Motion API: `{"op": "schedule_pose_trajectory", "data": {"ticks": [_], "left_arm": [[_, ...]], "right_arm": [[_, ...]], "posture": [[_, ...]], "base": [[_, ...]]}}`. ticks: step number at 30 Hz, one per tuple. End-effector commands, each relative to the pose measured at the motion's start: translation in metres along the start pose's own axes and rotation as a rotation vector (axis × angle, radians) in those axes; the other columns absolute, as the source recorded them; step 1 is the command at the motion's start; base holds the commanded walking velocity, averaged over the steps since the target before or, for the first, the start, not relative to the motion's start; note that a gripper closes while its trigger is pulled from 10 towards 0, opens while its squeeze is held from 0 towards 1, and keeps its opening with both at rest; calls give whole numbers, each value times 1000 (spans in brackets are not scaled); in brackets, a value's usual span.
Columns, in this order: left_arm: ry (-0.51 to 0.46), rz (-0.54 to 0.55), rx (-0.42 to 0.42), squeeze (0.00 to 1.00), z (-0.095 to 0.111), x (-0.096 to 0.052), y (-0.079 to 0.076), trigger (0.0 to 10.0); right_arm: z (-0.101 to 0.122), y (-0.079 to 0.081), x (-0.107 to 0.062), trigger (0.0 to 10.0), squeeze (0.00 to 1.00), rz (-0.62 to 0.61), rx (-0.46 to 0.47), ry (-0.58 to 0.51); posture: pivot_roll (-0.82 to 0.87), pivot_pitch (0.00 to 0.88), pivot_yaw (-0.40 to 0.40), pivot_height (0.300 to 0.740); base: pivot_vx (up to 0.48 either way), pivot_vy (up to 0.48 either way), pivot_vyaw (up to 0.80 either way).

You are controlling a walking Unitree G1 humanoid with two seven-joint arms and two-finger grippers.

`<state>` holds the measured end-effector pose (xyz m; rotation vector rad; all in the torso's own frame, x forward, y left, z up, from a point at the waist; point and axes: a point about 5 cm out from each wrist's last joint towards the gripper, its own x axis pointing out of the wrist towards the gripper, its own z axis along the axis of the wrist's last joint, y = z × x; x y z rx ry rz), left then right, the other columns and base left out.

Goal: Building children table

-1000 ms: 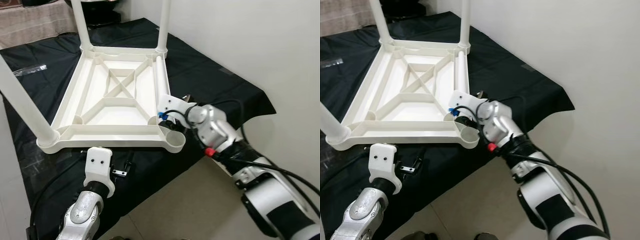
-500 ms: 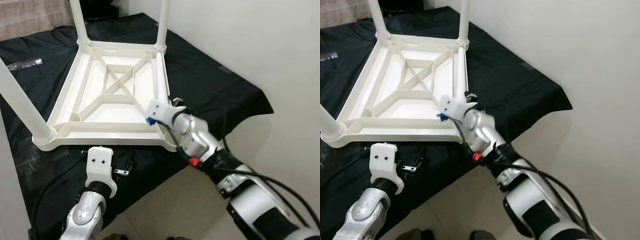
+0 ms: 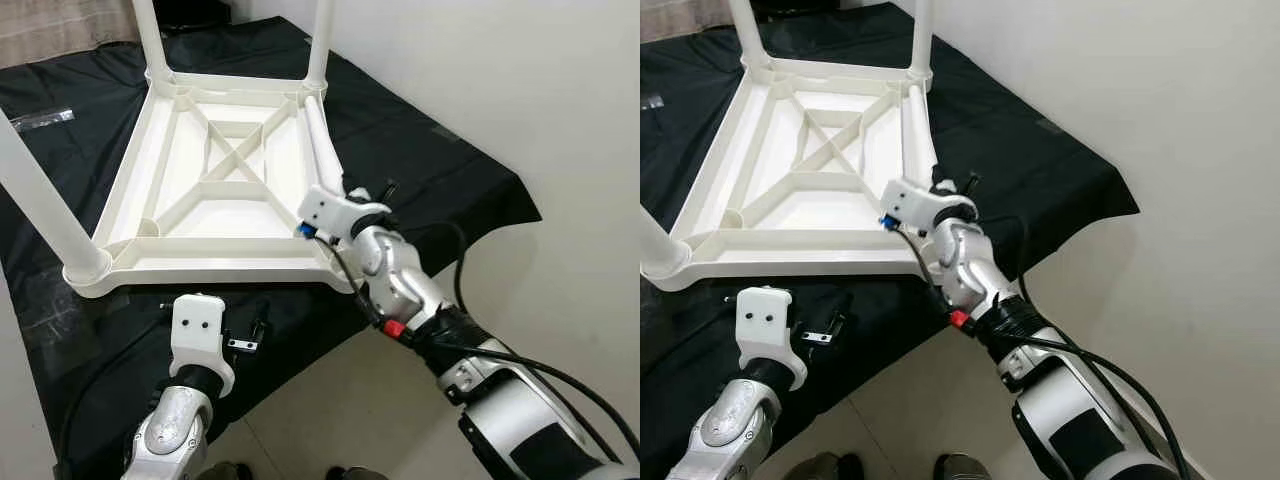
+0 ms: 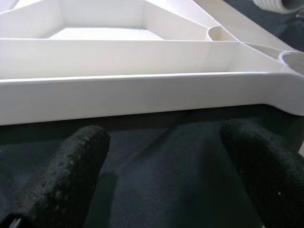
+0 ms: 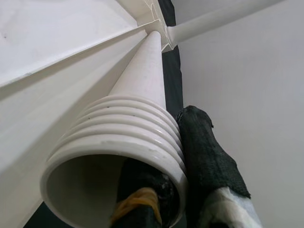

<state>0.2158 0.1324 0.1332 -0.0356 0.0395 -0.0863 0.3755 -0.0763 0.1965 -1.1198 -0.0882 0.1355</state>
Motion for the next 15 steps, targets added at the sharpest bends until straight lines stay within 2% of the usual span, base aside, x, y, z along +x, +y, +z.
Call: {"op": "schedule_pose_trajectory", "data": {"ticks": [1,2,4,5,6,7,8,9,10,12,13,14,15], "left_arm": [[21,-1,0,0,-5,0,0,10000],[22,-1,0,0,-5,1,0,10000],[9,-4,-3,0,0,4,4,10000],[9,-4,-3,0,0,4,4,10000],[3,-6,-5,0,1,5,5,10000],[-14,-9,-11,0,6,9,8,10000],[-14,-9,-11,0,6,9,8,10000],[-46,-21,-25,0,15,14,11,10000],[-46,-21,-25,0,15,14,11,10000],[-129,-76,-120,0,42,29,14,10000],[-155,-104,-156,0,50,34,14,10000],[-155,-104,-156,0,50,34,14,10000],[-183,-152,-223,0,61,39,12,10000]], "right_arm": [[-11,7,-3,0,0,27,26,29],[-11,4,-3,0,0,9,42,21],[-15,-11,-5,0,0,-32,171,-20],[-15,-11,-5,0,0,-32,171,-20],[-17,-16,-6,0,0,-42,213,-31],[-22,-25,-8,0,0,-42,309,-38],[-22,-25,-8,0,0,-42,309,-38],[-30,-38,-11,0,0,-45,405,-43],[-30,-38,-11,0,0,-45,405,-43],[-44,-66,-20,0,0,-45,598,-88],[-46,-73,-23,0,0,-48,640,-104],[-46,-73,-23,0,0,-48,640,-104],[-48,-81,-26,0,0,-49,678,-126]], "posture": [[-68,140,-128,740],[-68,140,-128,740],[-68,116,-118,740],[-68,116,-118,740],[-69,111,-115,740],[-67,97,-107,740],[-67,97,-107,740],[-68,84,-98,740],[-68,84,-98,740],[-75,58,-76,740],[-76,56,-73,740],[-76,56,-73,740],[-79,48,-64,740]], "base": [[0,0,0],[0,0,0],[0,0,0],[0,0,0],[0,0,0],[0,0,0],[0,0,0],[0,0,0],[0,0,0],[0,0,0],[0,0,0],[0,0,0],[0,0,0]]}}
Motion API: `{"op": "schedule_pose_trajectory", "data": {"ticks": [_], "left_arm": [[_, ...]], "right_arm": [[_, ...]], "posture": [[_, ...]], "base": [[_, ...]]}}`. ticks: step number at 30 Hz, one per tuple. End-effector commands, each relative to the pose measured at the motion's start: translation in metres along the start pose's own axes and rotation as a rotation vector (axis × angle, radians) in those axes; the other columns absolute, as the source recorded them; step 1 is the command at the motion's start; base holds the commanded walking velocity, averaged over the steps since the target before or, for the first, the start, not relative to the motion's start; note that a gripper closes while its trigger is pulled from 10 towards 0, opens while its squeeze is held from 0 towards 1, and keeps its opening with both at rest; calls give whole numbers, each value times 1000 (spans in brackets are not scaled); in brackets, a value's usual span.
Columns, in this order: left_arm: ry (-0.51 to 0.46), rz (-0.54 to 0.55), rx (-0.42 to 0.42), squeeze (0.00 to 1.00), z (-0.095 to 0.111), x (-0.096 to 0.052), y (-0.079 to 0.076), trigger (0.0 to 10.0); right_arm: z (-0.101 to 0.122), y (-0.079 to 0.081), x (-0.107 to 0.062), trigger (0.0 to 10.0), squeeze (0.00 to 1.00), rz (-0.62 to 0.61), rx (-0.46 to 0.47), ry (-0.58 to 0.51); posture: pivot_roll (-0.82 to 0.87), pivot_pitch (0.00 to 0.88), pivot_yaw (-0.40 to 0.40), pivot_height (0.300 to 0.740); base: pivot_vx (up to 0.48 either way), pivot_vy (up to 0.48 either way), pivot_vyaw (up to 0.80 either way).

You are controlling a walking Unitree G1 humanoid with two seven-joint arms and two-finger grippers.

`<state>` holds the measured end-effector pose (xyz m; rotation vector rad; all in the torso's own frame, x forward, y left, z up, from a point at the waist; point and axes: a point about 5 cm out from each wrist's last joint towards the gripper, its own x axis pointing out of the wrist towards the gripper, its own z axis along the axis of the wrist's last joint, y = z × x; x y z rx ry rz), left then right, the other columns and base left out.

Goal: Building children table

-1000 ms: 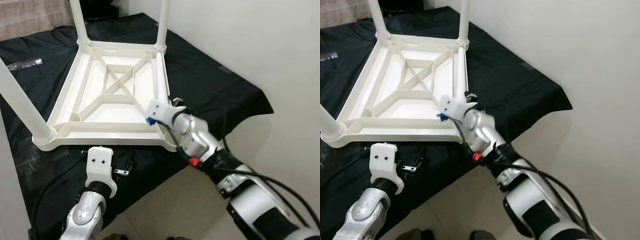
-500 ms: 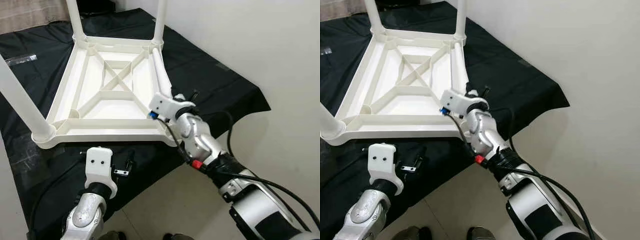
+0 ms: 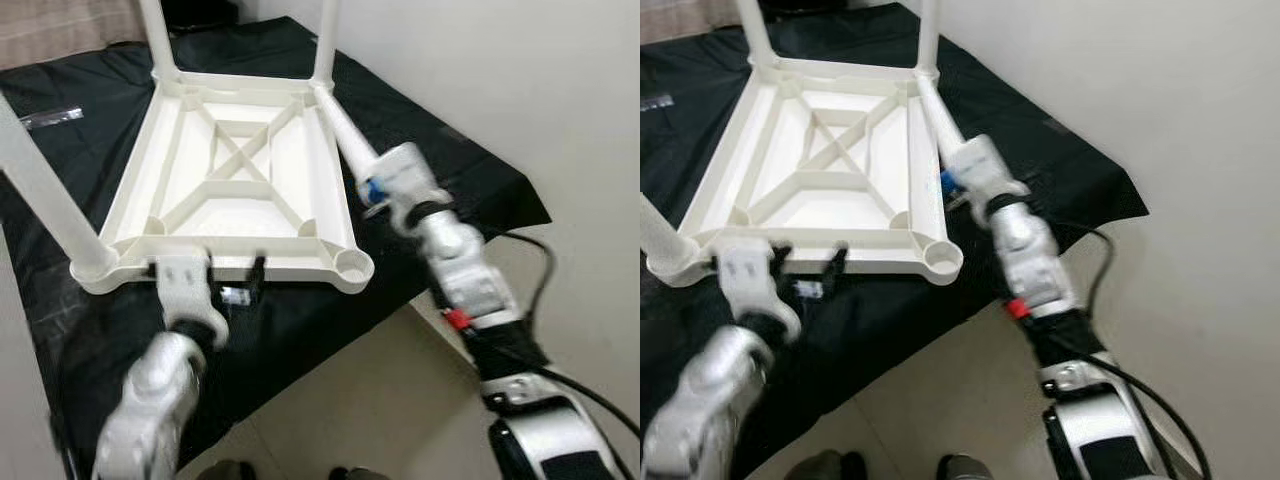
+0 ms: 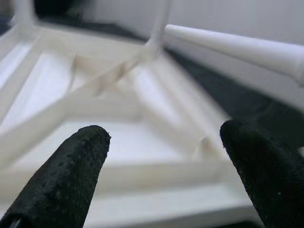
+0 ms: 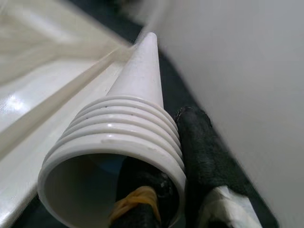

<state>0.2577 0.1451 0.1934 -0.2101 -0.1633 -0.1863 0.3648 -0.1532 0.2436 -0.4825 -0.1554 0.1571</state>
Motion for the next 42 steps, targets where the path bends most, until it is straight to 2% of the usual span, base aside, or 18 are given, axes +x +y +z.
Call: {"op": "schedule_pose_trajectory", "data": {"ticks": [1,2,4,5,7,8,9,11,12,13,16,18,20,22,23,28,41,42], "left_arm": [[24,-36,-65,0,-2,1,-2,10000],[-4,-101,-162,0,8,10,-6,10000],[-55,-246,-457,0,28,27,-17,10000],[-55,-246,-457,0,28,27,-17,10000],[-75,-380,-724,0,44,41,-23,10000],[-78,-415,-786,0,47,44,-24,10000],[-78,-415,-786,0,47,44,-24,10000],[-96,-503,-984,0,56,54,-22,10000],[-96,-503,-984,0,56,54,-22,10000],[-99,-539,-1050,0,58,59,-19,10000],[-103,-567,-1095,0,60,63,-17,10000],[-121,-569,-1131,0,63,72,-15,10000],[-121,-569,-1131,0,63,72,-15,10000],[-166,-592,-1231,0,81,80,-9,10000],[-173,-586,-1252,0,84,82,-6,10000],[-168,-573,-1279,0,87,87,-1,10000],[-192,-566,-1274,0,99,97,11,10000],[-191,-566,-1278,0,100,97,13,6000]], "right_arm": [[3,-6,-4,0,0,10,51,-20],[6,-11,-7,0,0,22,133,-39],[14,-17,-11,0,0,74,301,-105],[14,-17,-11,0,0,74,301,-105],[25,-15,-14,0,0,170,446,-188],[28,-13,-14,0,0,195,480,-208],[28,-13,-14,0,0,195,480,-208],[36,-8,-16,0,0,303,610,-270],[36,-8,-16,0,0,303,610,-270],[41,-6,-19,0,0,365,673,-316],[45,-5,-20,0,0,405,699,-343],[50,-3,-21,0,0,471,747,-378],[50,-3,-21,0,0,471,747,-378],[51,-2,-27,0,0,548,793,-397],[51,-1,-31,0,0,579,799,-403],[52,4,-38,0,0,647,801,-408],[49,14,-55,0,0,746,795,-395],[49,15,-59,0,0,782,790,-394]], "posture": [[-79,48,-64,740],[-84,37,-53,740],[-89,30,-39,740],[-89,30,-39,740],[-87,25,-34,740],[-86,24,-33,740],[-86,24,-33,740],[-76,20,-28,740],[-76,20,-28,740],[-76,20,-28,740],[-72,21,-24,740],[-67,26,-23,740],[-67,26,-23,740],[-61,36,-22,740],[-59,41,-20,740],[-57,44,-13,740],[-59,49,-1,740],[-58,46,1,740]], "base": [[0,0,0],[0,0,0],[0,0,0],[0,0,0],[0,0,0],[0,0,0],[0,0,0],[0,0,0],[0,0,0],[0,0,0],[0,0,0],[0,0,0],[0,0,0],[0,0,0],[0,0,0],[0,0,0],[0,0,0],[0,0,0]]}}
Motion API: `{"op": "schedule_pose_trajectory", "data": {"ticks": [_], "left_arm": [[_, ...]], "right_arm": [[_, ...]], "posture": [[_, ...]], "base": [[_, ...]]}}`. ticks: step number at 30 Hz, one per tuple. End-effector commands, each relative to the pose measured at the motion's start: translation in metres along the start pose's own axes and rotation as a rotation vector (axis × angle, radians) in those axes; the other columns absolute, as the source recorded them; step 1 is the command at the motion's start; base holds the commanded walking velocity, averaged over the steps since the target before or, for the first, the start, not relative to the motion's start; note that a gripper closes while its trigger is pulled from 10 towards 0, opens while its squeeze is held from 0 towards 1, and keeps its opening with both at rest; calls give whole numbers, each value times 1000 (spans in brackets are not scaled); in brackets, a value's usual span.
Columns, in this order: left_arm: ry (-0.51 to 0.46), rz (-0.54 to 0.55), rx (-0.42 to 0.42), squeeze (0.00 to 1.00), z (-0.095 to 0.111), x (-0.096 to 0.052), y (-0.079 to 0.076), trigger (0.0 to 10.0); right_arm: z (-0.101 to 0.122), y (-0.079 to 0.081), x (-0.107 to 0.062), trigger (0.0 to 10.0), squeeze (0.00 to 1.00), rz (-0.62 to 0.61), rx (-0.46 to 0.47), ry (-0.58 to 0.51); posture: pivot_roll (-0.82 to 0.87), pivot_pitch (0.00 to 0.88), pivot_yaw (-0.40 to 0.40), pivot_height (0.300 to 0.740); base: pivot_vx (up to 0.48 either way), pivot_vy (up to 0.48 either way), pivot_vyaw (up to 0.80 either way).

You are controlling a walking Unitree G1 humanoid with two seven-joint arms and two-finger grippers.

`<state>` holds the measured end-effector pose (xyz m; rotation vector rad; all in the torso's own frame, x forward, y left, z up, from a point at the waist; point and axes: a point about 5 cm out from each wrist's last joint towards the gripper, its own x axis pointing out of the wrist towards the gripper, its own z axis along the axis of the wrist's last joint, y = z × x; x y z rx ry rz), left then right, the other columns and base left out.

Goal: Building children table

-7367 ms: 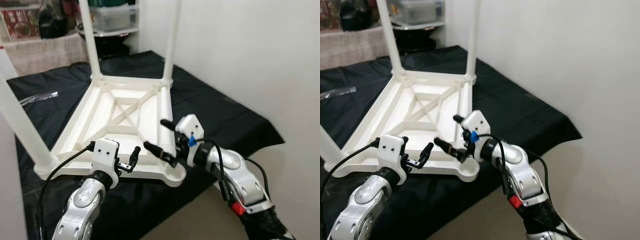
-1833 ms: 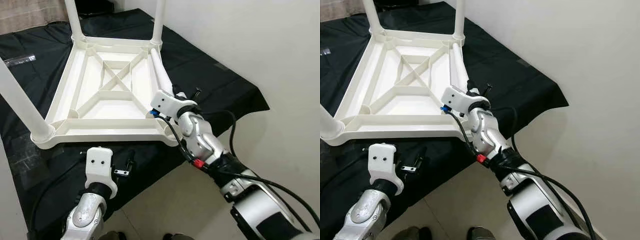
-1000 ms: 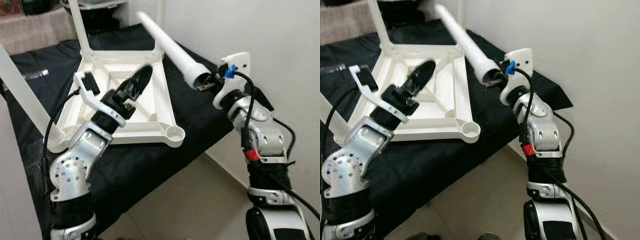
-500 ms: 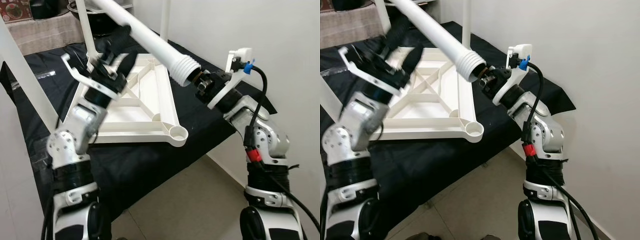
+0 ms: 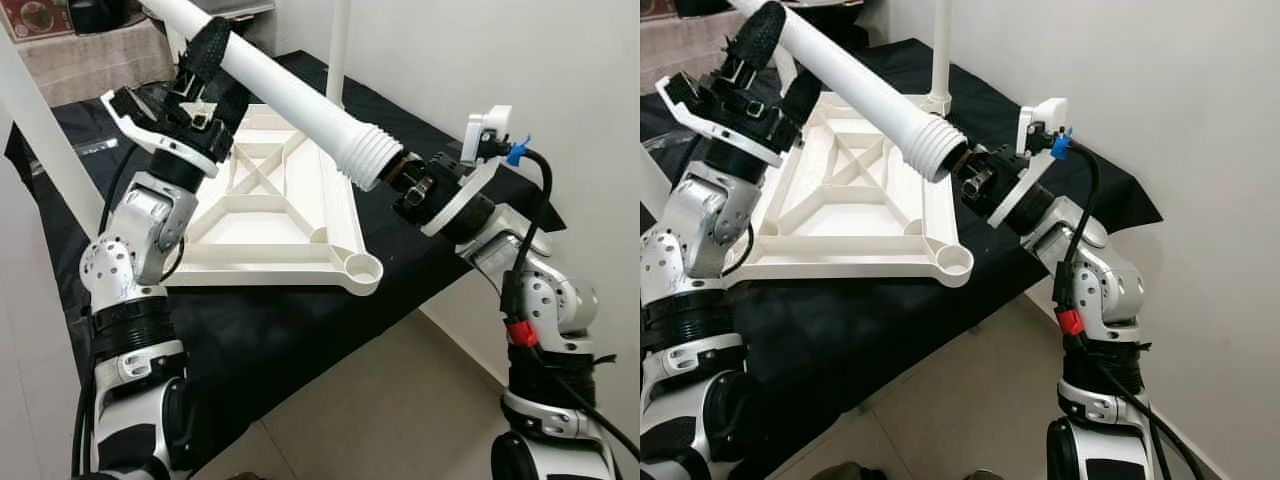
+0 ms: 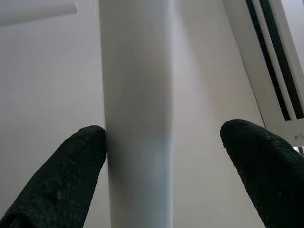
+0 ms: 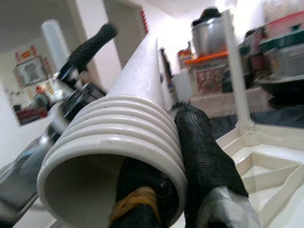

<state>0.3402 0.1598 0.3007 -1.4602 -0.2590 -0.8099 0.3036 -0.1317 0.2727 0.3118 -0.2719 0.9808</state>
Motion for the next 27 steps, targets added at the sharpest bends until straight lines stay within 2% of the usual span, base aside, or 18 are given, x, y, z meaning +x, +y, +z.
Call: {"op": "schedule_pose_trajectory", "data": {"ticks": [1,2,3,4,16,17,18,19,20,21,22,24,26,27], "left_arm": [[0,-22,-4,0,4,1,-4,6000],[2,-22,-7,0,5,1,-4,2118],[2,-22,-7,0,5,1,-4,2118],[17,-37,-20,0,4,2,-6,0],[69,-90,-36,0,-3,5,-16,0],[75,-96,-34,0,-3,5,-17,0],[83,-101,-32,0,-4,5,-19,0],[93,-107,-28,0,-5,5,-20,0],[93,-107,-28,0,-5,5,-20,0],[103,-113,-23,0,-6,6,-22,0],[117,-122,-13,0,-7,6,-24,0],[152,-142,19,0,-10,7,-30,0],[248,-197,115,0,-18,10,-46,0],[248,-197,115,0,-18,10,-46,0]], "right_arm": [[0,7,-2,0,0,56,12,11],[-1,11,-4,0,0,83,16,25],[-1,11,-4,0,0,83,16,25],[-2,15,-8,0,0,125,17,53],[1,11,-14,0,0,99,2,70],[0,8,-14,1843,0,71,-4,71],[-1,5,-14,4941,0,38,-8,77],[-3,4,-13,10000,0,31,-2,87],[-3,4,-13,10000,0,31,-2,87],[-5,4,-14,10000,749,30,0,96],[-7,5,-15,10000,1000,51,18,110],[-10,8,-20,10000,1000,76,20,134],[-16,11,-37,10000,1000,130,11,222],[-16,11,-37,10000,1000,130,11,222]], "posture": [[-58,46,1,740],[-58,47,1,740],[-58,47,1,740],[-58,48,4,740],[-58,46,2,740],[-58,44,0,740],[-59,40,-1,740],[-59,39,-2,740],[-59,39,-2,740],[-61,37,-2,740],[-61,32,-3,740],[-61,30,-6,740],[-60,28,-8,740],[-60,28,-8,740]], "base": [[0,0,0],[0,0,0],[0,0,0],[0,0,0],[0,0,0],[0,0,0],[0,0,0],[0,0,0],[0,0,0],[0,0,0],[0,0,0],[0,0,0],[0,0,0],[0,0,0]]}}
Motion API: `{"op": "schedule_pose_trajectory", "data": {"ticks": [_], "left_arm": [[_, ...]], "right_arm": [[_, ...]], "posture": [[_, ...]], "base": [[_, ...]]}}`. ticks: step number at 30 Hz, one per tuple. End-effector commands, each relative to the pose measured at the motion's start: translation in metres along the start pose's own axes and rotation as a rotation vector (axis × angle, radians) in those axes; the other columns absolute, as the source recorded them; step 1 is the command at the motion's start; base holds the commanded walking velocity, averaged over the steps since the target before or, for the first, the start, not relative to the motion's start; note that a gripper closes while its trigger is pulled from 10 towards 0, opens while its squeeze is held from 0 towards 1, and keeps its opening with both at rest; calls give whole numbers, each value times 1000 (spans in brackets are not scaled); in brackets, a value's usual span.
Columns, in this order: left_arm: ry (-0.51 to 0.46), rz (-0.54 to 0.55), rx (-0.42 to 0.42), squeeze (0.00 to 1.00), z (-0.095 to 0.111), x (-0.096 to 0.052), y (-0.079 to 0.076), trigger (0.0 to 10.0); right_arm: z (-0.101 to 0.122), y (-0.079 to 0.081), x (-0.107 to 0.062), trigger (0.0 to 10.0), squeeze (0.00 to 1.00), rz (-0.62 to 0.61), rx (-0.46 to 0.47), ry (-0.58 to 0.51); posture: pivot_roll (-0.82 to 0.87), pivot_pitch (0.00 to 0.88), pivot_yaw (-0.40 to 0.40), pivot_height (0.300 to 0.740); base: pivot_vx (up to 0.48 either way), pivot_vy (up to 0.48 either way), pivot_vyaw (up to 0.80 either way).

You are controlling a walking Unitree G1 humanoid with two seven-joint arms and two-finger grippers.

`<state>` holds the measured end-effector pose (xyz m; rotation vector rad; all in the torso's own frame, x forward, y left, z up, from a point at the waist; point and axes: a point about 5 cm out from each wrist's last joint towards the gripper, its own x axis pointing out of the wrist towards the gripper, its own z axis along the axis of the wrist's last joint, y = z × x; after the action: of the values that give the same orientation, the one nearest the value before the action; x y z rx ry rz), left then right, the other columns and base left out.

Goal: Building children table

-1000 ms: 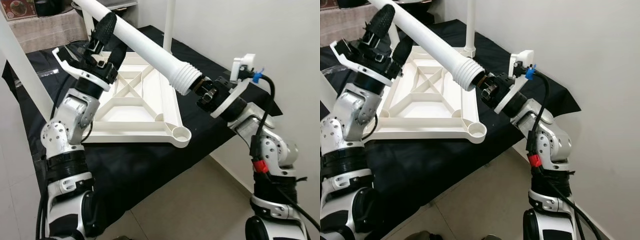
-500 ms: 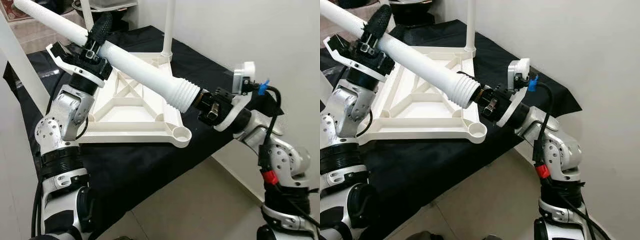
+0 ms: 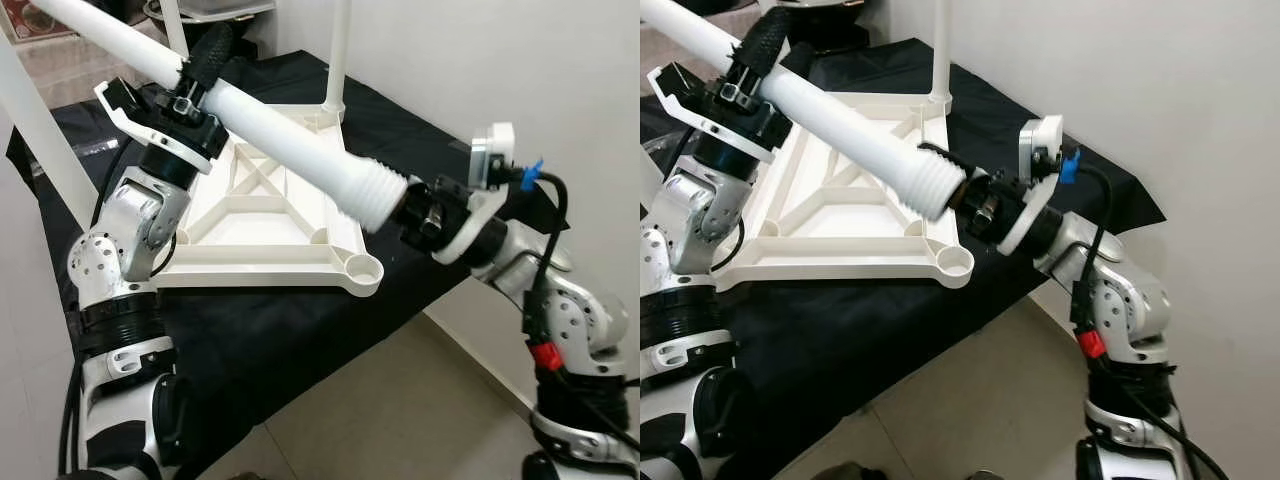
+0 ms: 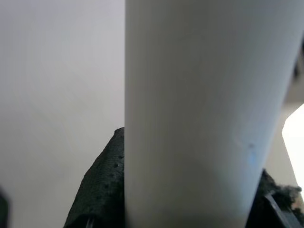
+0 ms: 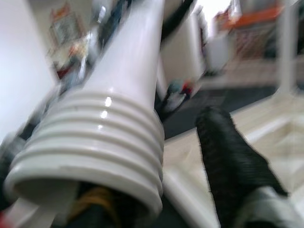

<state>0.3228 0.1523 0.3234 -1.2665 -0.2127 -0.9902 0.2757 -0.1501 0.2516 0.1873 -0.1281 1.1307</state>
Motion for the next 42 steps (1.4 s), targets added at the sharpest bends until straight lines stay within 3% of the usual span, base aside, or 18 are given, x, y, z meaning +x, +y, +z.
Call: {"op": "schedule_pose_trajectory", "data": {"ticks": [1,2,3,6,7,16,18,22,24,26,27,29,32,34,35,36,38,42], "left_arm": [[79,-139,49,0,-7,12,-26,0],[79,-139,49,0,-7,12,-26,0],[102,-191,78,0,-4,20,-42,0],[103,-207,84,0,-2,23,-48,0],[94,-225,95,0,4,27,-55,0],[147,-265,157,0,7,32,-66,0],[324,-225,298,0,-14,28,-59,0],[405,-206,347,0,-22,25,-55,0],[539,-129,618,0,-38,22,-38,0],[539,-129,618,0,-38,22,-38,0],[594,-119,723,0,-44,20,-33,0],[594,-119,723,0,-44,20,-33,0],[598,-190,881,0,-55,30,-35,0],[598,-190,881,0,-55,30,-35,0],[602,-213,916,0,-60,33,-37,0],[615,-235,945,0,-65,34,-38,0],[615,-235,945,0,-65,34,-38,0],[628,-275,995,0,-76,33,-38,0]], "right_arm": [[-11,3,-10,10000,1000,26,15,91],[-11,3,-10,10000,1000,26,15,91],[-24,3,-35,10000,1000,10,34,197],[-29,3,-43,10000,1000,-6,43,230],[-41,3,-57,10000,1000,-57,65,288],[-50,-4,-100,10000,1000,-159,31,455],[-6,-22,-102,10000,1000,-222,-61,332],[13,-28,-103,10000,1000,-245,-101,276],[63,-29,-94,10000,1000,-196,-183,105],[63,-29,-94,10000,1000,-196,-183,105],[78,-26,-90,10000,1000,-164,-208,50],[78,-26,-90,10000,1000,-164,-208,50],[57,-19,-42,10000,996,-55,-195,142],[57,-19,-42,10000,996,-55,-195,142],[46,-21,-28,10000,165,-65,-183,194],[33,-26,-12,10000,0,-102,-127,246],[33,-26,-12,10000,0,-102,-127,246],[4,-26,18,10000,0,-125,10,312]], "posture": [[-59,29,-9,740],[-59,29,-9,740],[-68,31,-9,740],[-68,32,-8,740],[-73,34,-8,740],[-73,37,-9,740],[-71,34,-13,740],[-71,34,-13,740],[-75,21,-33,740],[-75,21,-33,740],[-75,21,-33,740],[-75,21,-33,740],[-85,18,-31,740],[-85,18,-31,740],[-88,18,-27,740],[-83,22,-39,740],[-83,22,-39,740],[-78,28,-41,740]], "base": [[0,0,0],[0,0,0],[0,0,0],[0,0,0],[0,0,0],[0,0,0],[0,0,0],[0,0,0],[0,0,0],[0,0,0],[0,0,0],[0,0,0],[0,0,0],[0,0,0],[0,0,0],[0,0,0],[0,0,0],[0,0,0]]}}
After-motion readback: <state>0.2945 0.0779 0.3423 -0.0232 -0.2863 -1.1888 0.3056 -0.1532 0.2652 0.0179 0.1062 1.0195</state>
